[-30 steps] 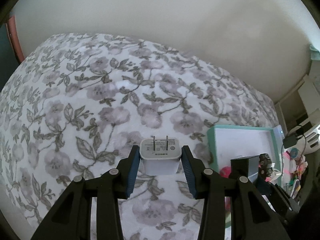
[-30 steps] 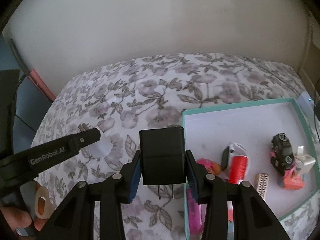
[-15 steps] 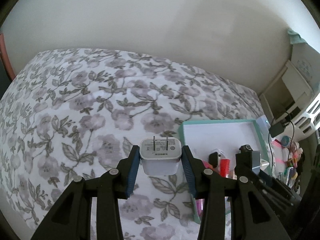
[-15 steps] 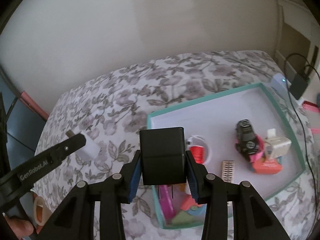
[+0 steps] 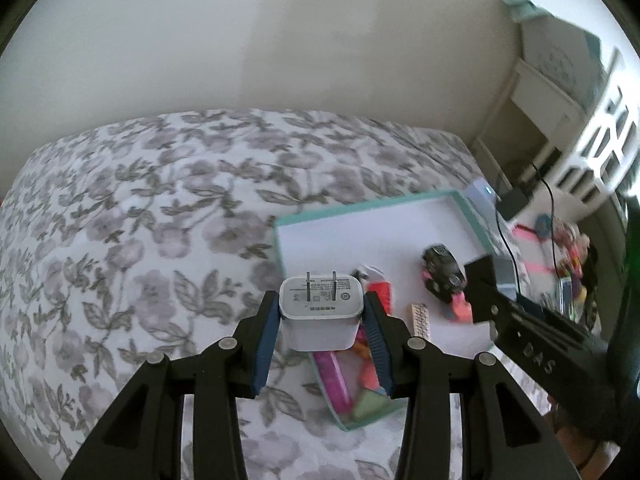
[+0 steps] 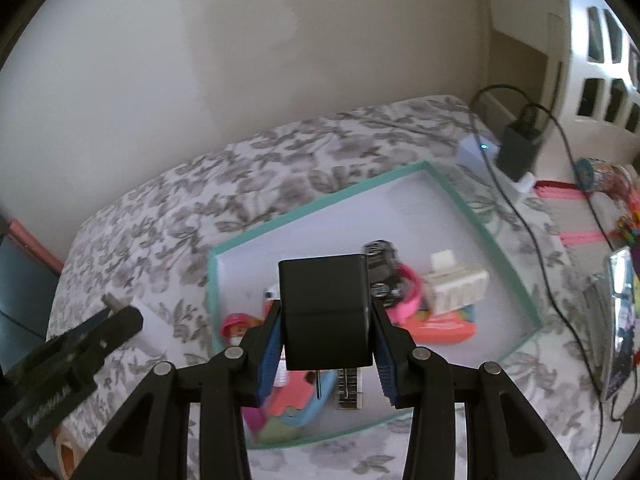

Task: Organize rigid objects
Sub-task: 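Carry the white charger cube and black plug over the tray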

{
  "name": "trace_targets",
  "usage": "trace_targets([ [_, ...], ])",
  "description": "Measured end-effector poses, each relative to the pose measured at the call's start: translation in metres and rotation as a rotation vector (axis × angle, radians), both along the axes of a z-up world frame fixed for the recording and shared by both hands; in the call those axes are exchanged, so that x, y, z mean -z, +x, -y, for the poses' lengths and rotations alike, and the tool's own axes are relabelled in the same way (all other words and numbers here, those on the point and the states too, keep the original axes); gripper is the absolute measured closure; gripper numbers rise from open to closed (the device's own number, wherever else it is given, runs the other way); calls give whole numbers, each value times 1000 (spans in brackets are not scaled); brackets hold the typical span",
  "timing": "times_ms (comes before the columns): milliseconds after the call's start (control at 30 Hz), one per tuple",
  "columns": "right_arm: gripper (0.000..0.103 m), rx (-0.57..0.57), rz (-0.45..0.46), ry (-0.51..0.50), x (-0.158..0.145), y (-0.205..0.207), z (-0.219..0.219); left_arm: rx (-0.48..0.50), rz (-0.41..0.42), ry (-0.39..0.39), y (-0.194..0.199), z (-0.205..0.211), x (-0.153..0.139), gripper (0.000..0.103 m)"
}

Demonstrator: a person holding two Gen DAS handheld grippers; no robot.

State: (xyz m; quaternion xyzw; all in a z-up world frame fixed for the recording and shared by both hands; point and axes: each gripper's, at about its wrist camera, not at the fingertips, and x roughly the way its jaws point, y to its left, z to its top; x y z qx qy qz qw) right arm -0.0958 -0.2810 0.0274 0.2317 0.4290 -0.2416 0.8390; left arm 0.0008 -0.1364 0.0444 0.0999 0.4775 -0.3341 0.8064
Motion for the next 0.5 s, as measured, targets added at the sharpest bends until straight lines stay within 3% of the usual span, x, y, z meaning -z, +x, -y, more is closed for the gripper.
trace_targets([
  [267,59,43,-10,9,3,-15,15,114,-52,27,-34,32,17,59],
  [500,59,58,-51,33,15,-17,24,146,-82,72,-43,43,34,59],
])
